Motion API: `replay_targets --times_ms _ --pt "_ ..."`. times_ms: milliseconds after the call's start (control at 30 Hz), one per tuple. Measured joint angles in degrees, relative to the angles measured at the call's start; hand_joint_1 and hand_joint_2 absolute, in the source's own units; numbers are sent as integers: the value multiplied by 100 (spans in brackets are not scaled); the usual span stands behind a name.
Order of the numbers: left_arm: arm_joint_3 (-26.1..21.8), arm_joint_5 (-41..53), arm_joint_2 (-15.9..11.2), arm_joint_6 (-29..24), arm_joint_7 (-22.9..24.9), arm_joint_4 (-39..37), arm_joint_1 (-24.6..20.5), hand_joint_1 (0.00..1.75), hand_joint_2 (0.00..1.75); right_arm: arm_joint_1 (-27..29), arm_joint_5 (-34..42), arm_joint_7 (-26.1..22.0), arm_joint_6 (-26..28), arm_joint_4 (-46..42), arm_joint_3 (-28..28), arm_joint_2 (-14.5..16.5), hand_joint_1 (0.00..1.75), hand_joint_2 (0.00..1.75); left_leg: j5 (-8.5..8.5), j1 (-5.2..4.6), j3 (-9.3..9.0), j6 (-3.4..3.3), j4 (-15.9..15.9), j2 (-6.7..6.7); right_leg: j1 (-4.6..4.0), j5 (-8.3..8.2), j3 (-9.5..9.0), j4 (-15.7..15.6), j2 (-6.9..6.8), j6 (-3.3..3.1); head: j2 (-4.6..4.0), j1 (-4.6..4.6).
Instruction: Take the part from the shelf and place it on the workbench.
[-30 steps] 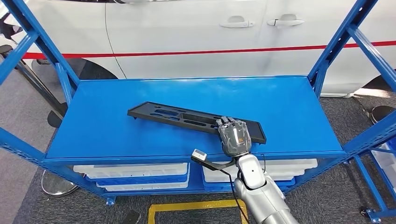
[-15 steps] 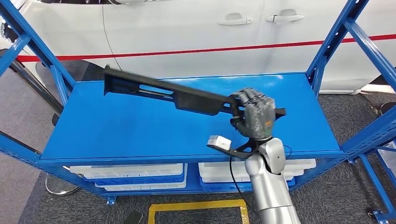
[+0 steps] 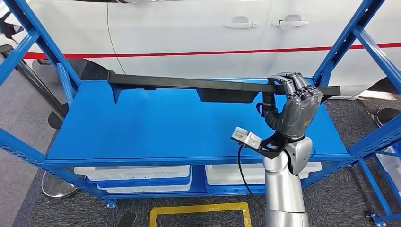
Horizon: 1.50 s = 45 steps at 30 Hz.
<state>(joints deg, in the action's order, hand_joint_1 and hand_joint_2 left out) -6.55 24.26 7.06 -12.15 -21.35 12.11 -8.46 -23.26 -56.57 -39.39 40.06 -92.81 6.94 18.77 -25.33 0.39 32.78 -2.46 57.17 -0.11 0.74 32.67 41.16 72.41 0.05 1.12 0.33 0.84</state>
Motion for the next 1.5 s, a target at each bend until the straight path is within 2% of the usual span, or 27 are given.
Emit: replay_targets --times_ms 33,67,100,133,200,233,367,433,500,533,567,600,700,767,867,933,1000,1033,1067,1100,1167,1233,1267,1367,1400,1433,1500 --pt "-19 -16 0 -7 -13 0 1 0 0 4 15 0 0 -21 1 1 175 175 -2 -3 3 0 5 0 1 47 111 221 -1 9 0 -1" --pt "-40 -34 1 -19 -27 0 0 0 0 6 32 0 0 -44 1 1 175 175 -6 -4 5 2 15 -1 3 -16 127 243 -2 14 0 -1" --pt "-61 -43 2 -37 -44 0 -4 0 0 7 50 0 0 -75 1 0 175 175 -17 -3 4 8 33 -4 6 -178 33 50 -3 14 0 -1" --pt "-77 -48 4 -63 -64 0 -9 0 0 7 65 0 0 -112 1 1 175 175 -38 -3 5 20 61 -8 9 -390 -145 -306 -4 7 0 -1" --pt "-103 -50 10 -134 -100 0 -26 0 0 4 78 -1 0 -184 1 4 175 175 -91 -20 37 64 142 -20 7 -629 -462 -951 -2 -31 0 0" --pt "-115 -49 13 -178 -113 1 -35 0 0 9 76 -1 -1 -213 1 8 175 175 -109 -30 62 91 177 -23 3 -655 -527 -1112 3 -55 0 2" --pt "-167 -49 43 -286 -254 2 -59 0 0 57 85 -3 -2 -344 -5 44 175 175 -178 -34 120 175 266 -19 1 -649 -520 -1184 15 -161 0 2" --pt "-202 -60 62 -274 -355 3 -72 0 0 66 96 -4 -2 -414 -19 63 175 175 -431 -13 296 239 672 -14 21 -654 -536 -1203 0 -211 0 3" --pt "-231 -98 78 -179 -413 4 -76 0 87 88 89 -4 -2 -452 -45 74 175 175 -755 8 632 289 1400 -13 15 -648 -540 -1203 -6 -234 0 3" --pt "-247 -122 84 -109 -433 4 -71 0 131 111 77 -4 -2 -465 -66 76 175 175 -829 15 770 298 1677 -13 9 -645 -541 -1202 -6 -238 0 3" --pt "-266 -140 90 -36 -454 4 -66 0 175 136 55 -4 -2 -479 -95 77 175 175 -805 17 833 297 1786 -13 4 -643 -544 -1201 -3 -241 0 3" --pt "-285 -152 93 29 -475 4 -63 0 175 159 30 -4 -2 -497 -133 79 175 175 -679 17 795 283 1679 -13 1 -641 -550 -1201 2 -243 0 3" --pt "-335 -149 96 159 -519 4 -66 0 175 203 -40 -4 -2 -564 -297 85 175 175 -140 -13 292 178 585 -14 -11 -633 -583 -1208 21 -234 0 3" --pt "-356 -142 96 214 -534 4 -59 0 175 261 -65 -4 -2 -606 -426 90 175 175 -66 -52 113 123 201 -18 -11 -642 -583 -1225 21 -194 0 3" --pt "-366 -132 97 269 -551 4 -11 0 175 373 -84 -4 -2 -673 -622 89 175 175 -21 -40 62 75 73 -20 -18 -638 -587 -1244 11 -99 0 1" --pt "-376 -132 103 298 -560 4 11 0 175 412 -85 -4 -2 -727 -723 82 175 175 36 -8 16 27 -29 -8 -24 -427 -472 -954 5 -51 0 -2" --pt "-397 -132 113 326 -568 3 25 0 175 481 -104 -4 -2 -757 -790 69 175 175 45 -13 14 -1 -40 -2 -11 -62 -162 -268 2 -34 0 -2" --pt "-407 -129 116 339 -571 3 36 0 175 532 -121 -4 -2 -761 -815 61 175 175 42 -16 19 -6 -33 -3 -7 56 -10 50 1 -29 0 -1" --pt "-415 -126 121 354 -574 2 53 0 175 585 -138 -4 -2 -762 -837 51 175 175 37 -18 23 -6 -23 -5 -3 75 72 217 0 -26 0 -1" --pt "-422 -119 127 369 -576 2 70 0 175 626 -149 -4 -2 -763 -860 42 175 175 30 -18 26 -1 -10 -7 -1 -13 52 175 0 -26 0 -1" --pt "-435 -84 153 392 -573 2 98 0 175 665 -153 -4 -2 -768 -908 34 175 175 -1 -17 28 27 38 -12 3 -379 -275 -471 -2 -40 0 -1" --pt "-441 -9 183 370 -560 2 107 0 175 686 -162 -4 -2 -775 -959 32 175 175 -47 -38 56 78 112 -17 -9 -581 -577 -1073 1 -75 0 1" --pt "-441 45 196 329 -545 2 111 0 175 711 -178 -4 -2 -785 -980 32 175 175 -62 -48 70 103 140 -19 -18 -593 -628 -1192 6 -97 0 1" --pt "-427 219 240 147 -473 2 129 0 175 800 -232 -4 -2 -811 -1037 30 175 175 -92 -44 87 174 176 -21 -23 -595 -621 -1220 16 -184 0 1" --pt "-416 264 256 95 -449 2 131 0 175 813 -238 -4 -2 -819 -1055 29 175 175 -159 -36 117 204 256 -19 -14 -603 -624 -1230 12 -215 0 1" --pt "-403 304 269 53 -425 2 130 0 175 821 -237 -4 -2 -828 -1068 29 175 175 -282 -28 192 235 437 -17 -2 -610 -628 -1240 5 -239 0 1" --pt "-371 369 290 -4 -391 2 136 0 175 841 -235 -4 -2 -845 -1087 28 175 175 -642 -8 487 290 1108 -12 -4 -609 -629 -1241 -5 -268 0 2"
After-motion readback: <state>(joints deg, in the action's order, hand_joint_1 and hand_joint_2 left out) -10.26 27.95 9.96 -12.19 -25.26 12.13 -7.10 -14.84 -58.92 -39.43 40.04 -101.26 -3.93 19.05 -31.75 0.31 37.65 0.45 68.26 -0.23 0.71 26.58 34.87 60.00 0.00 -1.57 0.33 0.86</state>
